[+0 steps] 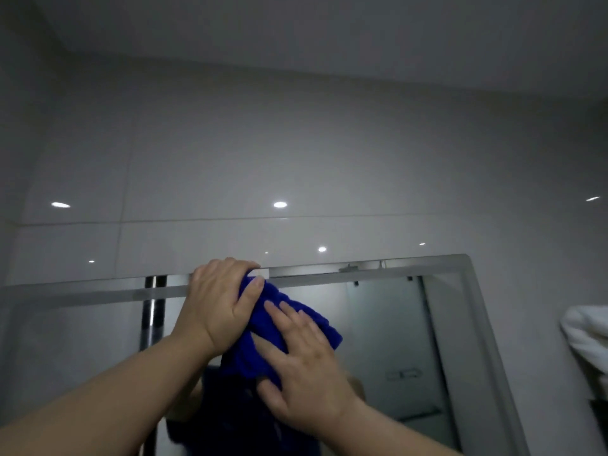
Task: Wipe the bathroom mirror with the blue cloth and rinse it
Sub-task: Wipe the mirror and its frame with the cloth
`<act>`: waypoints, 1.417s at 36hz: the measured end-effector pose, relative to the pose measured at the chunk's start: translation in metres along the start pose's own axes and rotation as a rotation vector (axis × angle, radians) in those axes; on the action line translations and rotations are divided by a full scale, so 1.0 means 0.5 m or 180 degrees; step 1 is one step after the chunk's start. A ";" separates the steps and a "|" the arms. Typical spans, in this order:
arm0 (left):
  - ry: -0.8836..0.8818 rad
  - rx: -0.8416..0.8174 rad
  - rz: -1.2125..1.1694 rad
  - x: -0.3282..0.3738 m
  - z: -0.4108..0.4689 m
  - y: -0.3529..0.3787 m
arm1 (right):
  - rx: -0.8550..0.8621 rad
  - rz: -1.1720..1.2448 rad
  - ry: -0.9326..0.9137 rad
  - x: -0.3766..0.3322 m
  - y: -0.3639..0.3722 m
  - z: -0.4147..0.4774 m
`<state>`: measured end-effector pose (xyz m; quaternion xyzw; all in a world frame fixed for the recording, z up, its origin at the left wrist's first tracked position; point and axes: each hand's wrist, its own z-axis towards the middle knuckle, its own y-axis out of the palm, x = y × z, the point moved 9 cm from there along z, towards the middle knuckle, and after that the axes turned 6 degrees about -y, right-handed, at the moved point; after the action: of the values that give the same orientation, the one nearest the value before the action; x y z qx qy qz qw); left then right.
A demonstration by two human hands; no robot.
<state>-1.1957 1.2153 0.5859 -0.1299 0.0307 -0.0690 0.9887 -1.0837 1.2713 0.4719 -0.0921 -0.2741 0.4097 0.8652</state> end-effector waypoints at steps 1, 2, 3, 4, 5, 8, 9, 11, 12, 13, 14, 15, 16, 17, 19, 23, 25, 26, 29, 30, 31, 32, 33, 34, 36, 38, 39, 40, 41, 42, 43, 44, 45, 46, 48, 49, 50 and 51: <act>0.0003 -0.0003 0.0040 0.000 0.000 0.001 | -0.0017 -0.0130 -0.0107 0.024 -0.013 -0.007; -0.0003 0.0000 0.0077 -0.002 0.000 0.003 | 0.0007 -0.0234 -0.0143 0.053 -0.029 -0.014; -0.0014 -0.0001 0.0132 -0.003 0.000 0.005 | 0.0072 -0.0303 -0.0103 0.087 -0.047 -0.021; -0.0026 -0.0003 0.0215 -0.002 0.001 0.007 | 0.0178 -0.0351 0.0010 0.124 -0.069 -0.027; -0.0035 -0.0003 0.0310 -0.001 0.000 0.009 | 0.0308 -0.0380 0.0193 0.166 -0.089 -0.034; -0.0021 0.0090 0.0552 0.002 -0.003 0.015 | 0.0729 -0.0381 0.1024 0.306 -0.151 -0.061; -0.0019 0.0124 0.0624 0.003 -0.004 0.017 | 0.0823 -0.0376 0.1373 0.358 -0.169 -0.073; -0.0020 0.0198 0.0742 0.004 -0.004 0.023 | 0.0925 -0.0261 0.2167 0.452 -0.200 -0.102; -0.0017 0.0234 0.0786 0.004 -0.003 0.024 | 0.0997 -0.0138 0.2521 0.485 -0.212 -0.115; -0.0011 0.0272 0.0822 0.004 -0.004 0.026 | 0.1106 -0.0029 0.2759 0.506 -0.218 -0.124; -0.0001 0.0306 0.0847 0.004 -0.004 0.027 | 0.1241 0.0008 0.2877 0.513 -0.222 -0.126; 0.0001 0.0327 0.0864 0.003 -0.004 0.028 | 0.1348 -0.0022 0.2935 0.514 -0.221 -0.124; -0.0010 0.0332 0.0877 0.001 -0.004 0.029 | 0.1394 -0.0110 0.2984 0.511 -0.216 -0.118; -0.0027 0.0333 0.0894 -0.001 -0.004 0.030 | 0.1381 -0.0197 0.3050 0.503 -0.208 -0.110; -0.0038 0.0342 0.0930 -0.001 -0.005 0.031 | 0.1325 -0.0298 0.3145 0.475 -0.193 -0.089; -0.0042 0.0308 0.1037 0.002 -0.005 0.034 | 0.1334 -0.0422 0.2180 0.336 -0.159 0.001; -0.0040 0.0296 0.1017 0.003 -0.006 0.032 | 0.1123 -0.0320 0.1531 0.248 -0.130 0.046; -0.0036 0.0288 0.0997 0.004 -0.007 0.030 | 0.0963 -0.0243 0.1274 0.210 -0.116 0.064; 0.0048 0.0380 0.0909 0.012 -0.007 0.021 | 0.0707 -0.0075 0.0833 0.137 -0.096 0.099; 0.0072 0.0427 0.0893 0.015 -0.007 0.017 | 0.0668 -0.0045 0.0789 0.131 -0.095 0.103; 0.0088 0.0469 0.0895 0.018 -0.006 0.014 | 0.0629 -0.0034 0.0743 0.134 -0.098 0.104; 0.0098 0.0494 0.0905 0.019 -0.006 0.012 | 0.0562 -0.0047 0.0666 0.141 -0.100 0.100; 0.0099 0.0502 0.0916 0.020 -0.006 0.012 | 0.0429 -0.0096 0.0561 0.151 -0.100 0.093; 0.0094 0.0496 0.0926 0.018 -0.006 0.013 | 0.0263 -0.0180 0.0443 0.164 -0.100 0.083; 0.0067 0.0471 0.0921 0.015 -0.007 0.014 | 0.0019 -0.0326 0.0314 0.202 -0.104 0.056; 0.0043 0.0449 0.0888 0.014 -0.007 0.015 | 0.0040 -0.0385 0.0470 0.259 -0.118 0.024; 0.0032 0.0445 0.0870 0.014 -0.007 0.015 | 0.0163 -0.0418 0.0626 0.292 -0.133 0.007; 0.0006 0.0440 0.0873 0.014 -0.007 0.015 | 0.0320 -0.0441 0.0823 0.331 -0.149 -0.013; -0.0027 0.0425 0.0900 0.013 -0.007 0.016 | 0.0456 -0.0438 0.1083 0.374 -0.165 -0.036; -0.0058 0.0405 0.0938 0.012 -0.006 0.018 | 0.0534 -0.0423 0.1394 0.422 -0.180 -0.062; -0.0082 0.0387 0.0975 0.011 -0.005 0.020 | 0.0587 -0.0391 0.1725 0.469 -0.197 -0.091; -0.0099 0.0374 0.1003 0.011 -0.004 0.021 | 0.0659 -0.0371 0.2016 0.513 -0.215 -0.121; -0.0113 0.0369 0.1023 0.010 -0.004 0.022 | 0.0733 -0.0338 0.2244 0.553 -0.230 -0.150; -0.0126 0.0362 0.1035 0.009 -0.004 0.022 | 0.0771 -0.0301 0.2396 0.581 -0.243 -0.175; -0.0138 0.0331 0.1044 0.010 -0.004 0.025 | 0.0772 -0.0165 0.2606 0.622 -0.255 -0.216; -0.0136 0.0330 0.1058 0.011 -0.005 0.026 | 0.0800 -0.0041 0.2697 0.635 -0.254 -0.232; -0.0133 0.0342 0.1085 0.013 -0.005 0.026 | 0.0861 0.0112 0.2799 0.647 -0.249 -0.247; -0.0129 0.0351 0.1124 0.014 -0.006 0.026 | 0.0955 0.0267 0.2954 0.653 -0.243 -0.261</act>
<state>-1.1873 1.2261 0.5793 -0.0694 0.0293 0.1066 0.9914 -0.7641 1.4489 0.5400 -0.1504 0.2064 0.3949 0.8825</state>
